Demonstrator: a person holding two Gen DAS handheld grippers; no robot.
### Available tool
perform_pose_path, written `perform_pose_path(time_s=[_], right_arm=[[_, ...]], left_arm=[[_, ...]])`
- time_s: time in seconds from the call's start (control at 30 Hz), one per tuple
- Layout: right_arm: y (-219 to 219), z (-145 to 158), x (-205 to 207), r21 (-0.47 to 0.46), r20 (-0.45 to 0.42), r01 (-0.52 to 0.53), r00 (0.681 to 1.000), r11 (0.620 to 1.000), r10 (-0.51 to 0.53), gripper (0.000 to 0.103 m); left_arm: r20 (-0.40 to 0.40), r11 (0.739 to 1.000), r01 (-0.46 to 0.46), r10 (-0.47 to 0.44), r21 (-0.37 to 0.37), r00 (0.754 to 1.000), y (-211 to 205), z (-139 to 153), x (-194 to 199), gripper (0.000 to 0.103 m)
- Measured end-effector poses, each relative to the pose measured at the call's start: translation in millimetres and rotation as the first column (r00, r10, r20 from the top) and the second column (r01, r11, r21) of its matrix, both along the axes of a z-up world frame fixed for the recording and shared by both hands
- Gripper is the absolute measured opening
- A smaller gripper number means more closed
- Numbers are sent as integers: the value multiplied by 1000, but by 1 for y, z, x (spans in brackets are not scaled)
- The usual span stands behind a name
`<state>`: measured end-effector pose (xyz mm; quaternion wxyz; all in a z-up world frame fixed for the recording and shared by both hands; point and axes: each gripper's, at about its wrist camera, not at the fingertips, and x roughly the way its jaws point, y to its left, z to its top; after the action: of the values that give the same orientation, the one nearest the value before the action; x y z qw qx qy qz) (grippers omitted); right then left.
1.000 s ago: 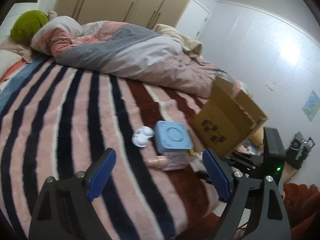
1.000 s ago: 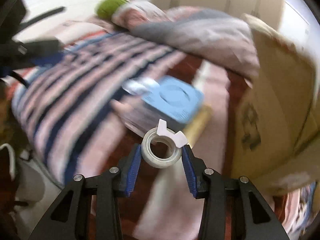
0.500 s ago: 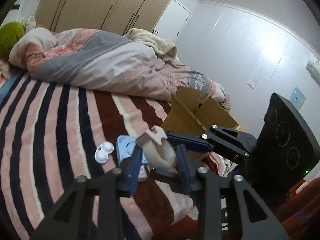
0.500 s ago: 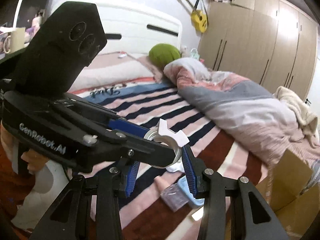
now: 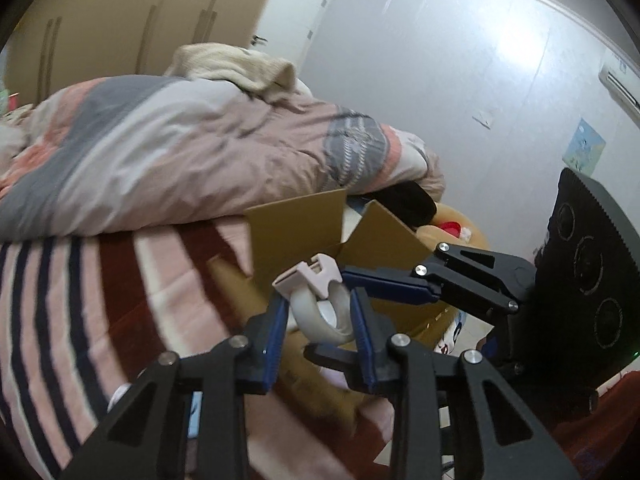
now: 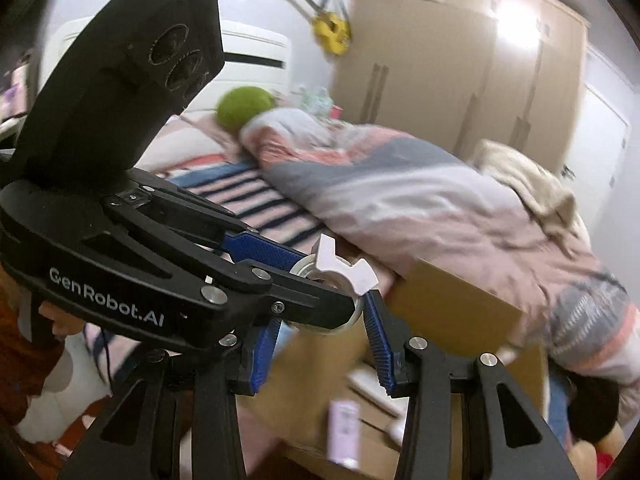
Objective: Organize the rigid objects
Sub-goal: 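Carry the tape roll into the cardboard box and release it, then move the right gripper to the clear perfume bottle and grasp it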
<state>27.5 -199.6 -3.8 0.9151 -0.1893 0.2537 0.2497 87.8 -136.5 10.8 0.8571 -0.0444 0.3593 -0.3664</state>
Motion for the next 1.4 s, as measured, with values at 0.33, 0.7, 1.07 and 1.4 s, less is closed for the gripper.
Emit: perform_pose_path(time_s=[0.33,0.7,1.07,1.4], right_arm=[[-58,-8,36,9,-139,113,984,994,-111,89],[-38,3,17,108,-200,-3,979,994,25,92],[87,-22,-19,172,-302,-318,884,932,358,91],[140,-121,13,-78,-492,-289,843,954,216,66]], left_arm=[[2,997,23,-24,73,1000,-46,-5,23,72],[102,992,-120,116,33,988,28,22,-16,83],[127,943,-332,329,9,936,155,-7,-68,86],[10,913,-406,406,-41,914,224,-81,-77,86]])
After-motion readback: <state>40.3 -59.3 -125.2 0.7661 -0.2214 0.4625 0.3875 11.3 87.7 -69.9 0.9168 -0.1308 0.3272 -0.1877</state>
